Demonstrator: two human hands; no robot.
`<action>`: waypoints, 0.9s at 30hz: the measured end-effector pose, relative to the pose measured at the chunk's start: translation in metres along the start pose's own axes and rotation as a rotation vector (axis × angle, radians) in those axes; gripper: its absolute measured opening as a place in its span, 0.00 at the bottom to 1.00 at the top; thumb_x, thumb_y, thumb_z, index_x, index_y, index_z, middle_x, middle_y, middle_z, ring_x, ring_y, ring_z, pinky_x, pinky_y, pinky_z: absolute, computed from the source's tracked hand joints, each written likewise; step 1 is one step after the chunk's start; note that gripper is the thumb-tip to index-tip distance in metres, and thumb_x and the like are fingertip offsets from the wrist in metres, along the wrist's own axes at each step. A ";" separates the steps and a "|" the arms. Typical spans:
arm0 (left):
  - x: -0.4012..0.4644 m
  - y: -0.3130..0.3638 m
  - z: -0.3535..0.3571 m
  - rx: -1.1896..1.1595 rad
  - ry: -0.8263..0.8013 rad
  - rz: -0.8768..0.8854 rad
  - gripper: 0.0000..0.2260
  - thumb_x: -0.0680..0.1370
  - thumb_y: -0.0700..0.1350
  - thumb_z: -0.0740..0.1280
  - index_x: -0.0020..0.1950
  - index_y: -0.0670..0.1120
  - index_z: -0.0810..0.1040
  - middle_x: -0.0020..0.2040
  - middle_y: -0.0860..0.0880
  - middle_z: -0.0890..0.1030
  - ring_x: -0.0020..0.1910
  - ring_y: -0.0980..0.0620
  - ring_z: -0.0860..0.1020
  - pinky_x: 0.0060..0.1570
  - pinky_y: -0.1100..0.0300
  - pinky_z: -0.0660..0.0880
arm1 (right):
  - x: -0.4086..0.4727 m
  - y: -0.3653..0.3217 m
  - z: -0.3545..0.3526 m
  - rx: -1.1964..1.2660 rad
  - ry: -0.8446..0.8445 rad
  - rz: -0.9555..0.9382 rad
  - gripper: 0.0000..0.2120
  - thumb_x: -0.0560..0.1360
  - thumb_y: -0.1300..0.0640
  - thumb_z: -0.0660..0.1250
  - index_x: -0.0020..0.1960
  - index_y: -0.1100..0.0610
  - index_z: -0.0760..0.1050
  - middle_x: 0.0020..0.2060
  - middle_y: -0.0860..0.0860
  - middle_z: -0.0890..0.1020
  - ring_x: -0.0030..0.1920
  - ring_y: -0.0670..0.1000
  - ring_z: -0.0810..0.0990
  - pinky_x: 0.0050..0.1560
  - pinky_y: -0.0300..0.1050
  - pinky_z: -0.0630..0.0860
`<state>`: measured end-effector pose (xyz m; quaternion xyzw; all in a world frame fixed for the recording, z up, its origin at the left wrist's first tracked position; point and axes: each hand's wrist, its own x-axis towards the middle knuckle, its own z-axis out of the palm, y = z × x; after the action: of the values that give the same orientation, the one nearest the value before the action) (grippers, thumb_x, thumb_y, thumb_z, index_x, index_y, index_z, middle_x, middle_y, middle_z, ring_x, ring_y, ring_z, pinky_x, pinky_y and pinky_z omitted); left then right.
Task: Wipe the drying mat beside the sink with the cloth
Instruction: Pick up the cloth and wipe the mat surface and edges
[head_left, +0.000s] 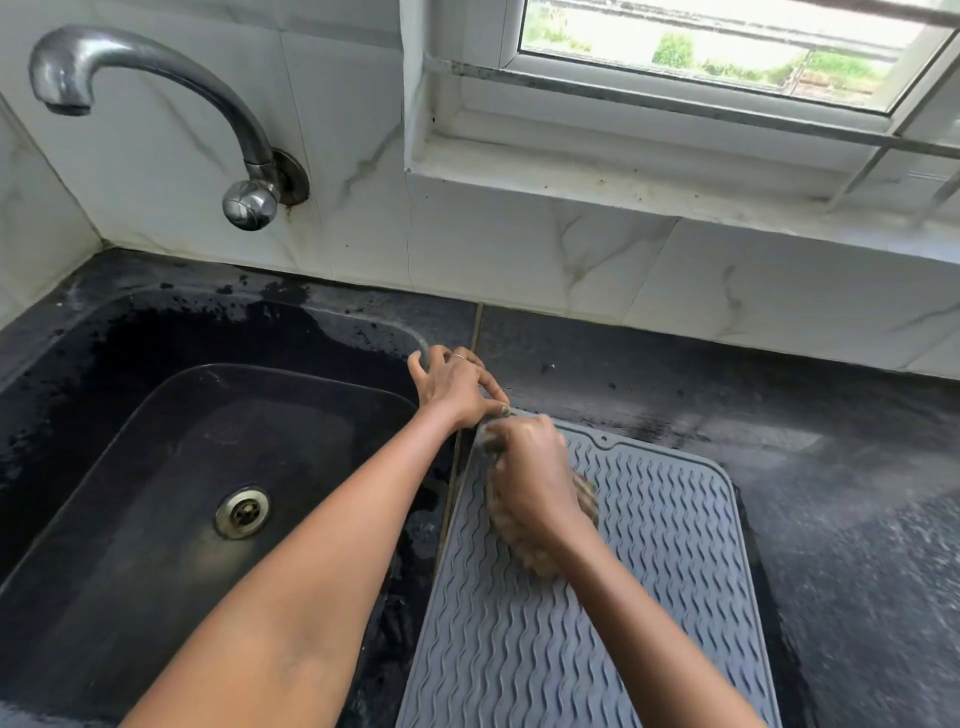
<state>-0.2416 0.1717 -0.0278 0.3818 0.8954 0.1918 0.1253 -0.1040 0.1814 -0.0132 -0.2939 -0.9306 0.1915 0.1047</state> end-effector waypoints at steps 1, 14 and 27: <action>0.000 0.000 0.000 0.013 0.004 -0.002 0.07 0.69 0.61 0.71 0.40 0.59 0.84 0.61 0.57 0.74 0.67 0.50 0.61 0.70 0.46 0.46 | 0.005 0.000 0.001 -0.025 0.019 0.012 0.16 0.70 0.70 0.62 0.53 0.56 0.79 0.54 0.53 0.82 0.55 0.58 0.74 0.52 0.51 0.70; -0.005 0.002 0.002 0.054 0.055 0.037 0.07 0.67 0.61 0.73 0.41 0.60 0.84 0.61 0.57 0.74 0.66 0.49 0.61 0.69 0.45 0.47 | -0.067 -0.019 -0.002 -0.102 -0.339 -0.079 0.15 0.68 0.72 0.64 0.51 0.61 0.80 0.50 0.57 0.81 0.55 0.57 0.73 0.55 0.54 0.73; -0.019 0.007 0.010 0.097 0.181 0.062 0.06 0.70 0.57 0.72 0.42 0.56 0.85 0.55 0.57 0.78 0.62 0.50 0.67 0.69 0.47 0.52 | -0.102 -0.004 0.019 -0.063 -0.199 -0.190 0.22 0.70 0.70 0.59 0.58 0.53 0.77 0.63 0.47 0.75 0.54 0.52 0.66 0.45 0.47 0.62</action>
<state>-0.2207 0.1651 -0.0317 0.3960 0.8990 0.1859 0.0193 -0.0300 0.1123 -0.0373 -0.1870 -0.9656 0.1795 0.0205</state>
